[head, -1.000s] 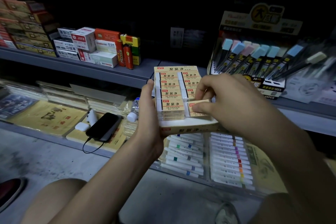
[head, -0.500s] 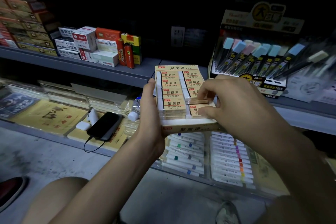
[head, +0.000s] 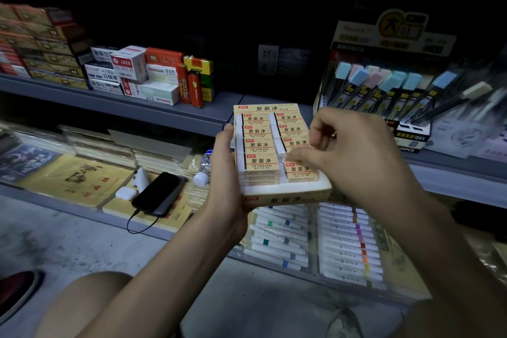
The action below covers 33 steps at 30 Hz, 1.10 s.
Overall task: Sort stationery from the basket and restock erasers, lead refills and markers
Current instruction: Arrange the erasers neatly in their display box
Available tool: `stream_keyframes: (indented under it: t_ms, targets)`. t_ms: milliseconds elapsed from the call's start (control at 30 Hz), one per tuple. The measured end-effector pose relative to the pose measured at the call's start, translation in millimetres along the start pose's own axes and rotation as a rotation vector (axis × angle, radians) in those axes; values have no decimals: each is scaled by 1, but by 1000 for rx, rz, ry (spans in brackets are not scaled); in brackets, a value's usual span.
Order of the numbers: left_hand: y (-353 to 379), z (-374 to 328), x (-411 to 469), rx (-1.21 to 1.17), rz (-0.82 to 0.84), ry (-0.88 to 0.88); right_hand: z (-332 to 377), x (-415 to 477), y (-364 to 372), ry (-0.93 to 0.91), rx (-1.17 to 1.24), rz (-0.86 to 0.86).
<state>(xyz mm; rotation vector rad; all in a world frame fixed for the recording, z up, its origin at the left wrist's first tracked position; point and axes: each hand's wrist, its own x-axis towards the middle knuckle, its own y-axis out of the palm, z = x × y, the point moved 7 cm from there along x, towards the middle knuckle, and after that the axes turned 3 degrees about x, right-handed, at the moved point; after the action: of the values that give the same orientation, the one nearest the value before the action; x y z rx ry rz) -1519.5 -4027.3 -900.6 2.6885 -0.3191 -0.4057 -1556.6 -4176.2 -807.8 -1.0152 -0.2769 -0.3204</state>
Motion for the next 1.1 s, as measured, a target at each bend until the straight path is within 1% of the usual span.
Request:
stream_keyframes:
  t_ms: [100, 367, 467, 667, 767, 867, 933, 967, 1100]
  targets:
    - [0, -1, -1, 9, -15, 1, -4, 2, 8, 25, 74, -22]
    - [0, -2, 1, -26, -18, 5, -9, 2, 10, 10, 79, -10]
    - [-1, -3, 1, -22, -29, 3, -10, 3, 9, 30, 107, -5]
    - [-2, -5, 0, -28, -15, 7, -8, 7, 8, 33, 31, 2]
    - [-2, -7, 0, -23, -7, 7, 0, 6, 8, 27, 85, 44]
    - [-5, -6, 2, -29, -21, 0, 18, 2, 12, -12, 138, 165]
    - [-6, -5, 3, -34, -26, -1, 30, -2, 19, -55, 82, 241]
    - [-6, -5, 3, -36, -29, -4, 34, -2, 23, -79, 33, 251]
    - [-5, -3, 3, -33, -16, -4, 40, 3, 34, -114, -139, 199]
